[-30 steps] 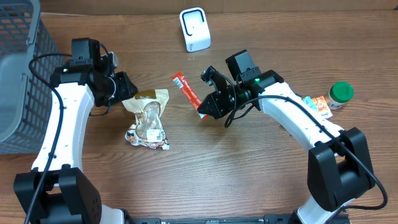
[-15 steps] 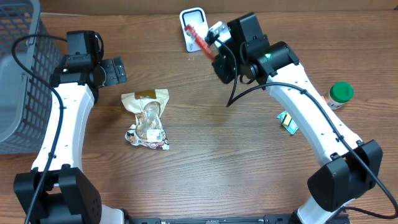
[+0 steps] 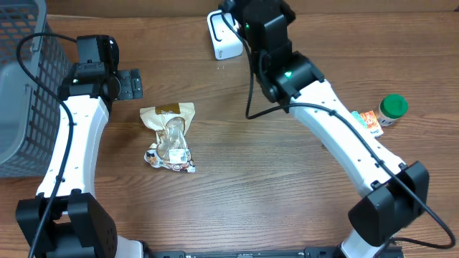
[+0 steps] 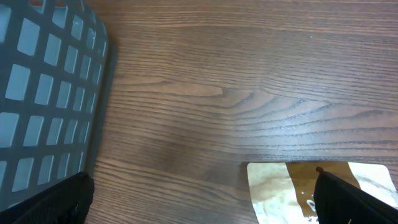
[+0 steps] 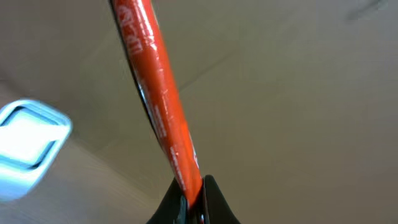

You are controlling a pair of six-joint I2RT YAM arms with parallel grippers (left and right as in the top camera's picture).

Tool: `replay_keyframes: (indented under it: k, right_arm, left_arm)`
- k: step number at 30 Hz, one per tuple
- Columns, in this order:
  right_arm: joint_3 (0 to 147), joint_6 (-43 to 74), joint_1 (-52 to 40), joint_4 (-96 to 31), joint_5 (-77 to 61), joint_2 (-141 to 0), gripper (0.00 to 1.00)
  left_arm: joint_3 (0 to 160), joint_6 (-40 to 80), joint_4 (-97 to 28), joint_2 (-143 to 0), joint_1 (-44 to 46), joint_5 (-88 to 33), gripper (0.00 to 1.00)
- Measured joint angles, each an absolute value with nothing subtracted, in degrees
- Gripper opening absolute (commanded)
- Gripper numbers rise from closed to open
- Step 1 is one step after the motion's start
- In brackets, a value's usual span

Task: Scan the item barcode
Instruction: 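Carry the red packet to the scanner with right gripper, retract left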

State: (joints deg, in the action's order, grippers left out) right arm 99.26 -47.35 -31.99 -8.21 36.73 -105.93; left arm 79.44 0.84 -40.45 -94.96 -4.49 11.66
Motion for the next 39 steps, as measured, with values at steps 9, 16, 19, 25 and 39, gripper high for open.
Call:
replay_keyframes:
  k: [9,16,19,25,39]
  right_arm:
    - [99.48,-54.46,-31.57,0.82,40.05,-119.74,0.03]
    - [99.46,-55.66,-31.59,10.92,40.49,-131.87,0.03]
    - [99.42,-55.79,-31.57,15.64,40.51,-135.39,0.04]
    - [99.42,-55.75,-31.48,17.34,40.71,-137.51,0.03]
    - [99.42,-54.63,-27.31,12.88,40.75,-137.56,0.04]
  left_arm:
    - [79.44,0.84,-40.42,-94.96,-4.49,11.86,1.0]
    - [79.44,0.84,-40.42,-94.96,-4.49,11.86,1.0]
    - [79.44,0.82,-40.45,-94.96,-4.49,11.86,1.0]
    - [79.44,0.82,-40.45,-94.96,-4.49,11.86,1.0]
    - [79.44,0.82,-40.45,-94.96,-4.49,11.86,1.0]
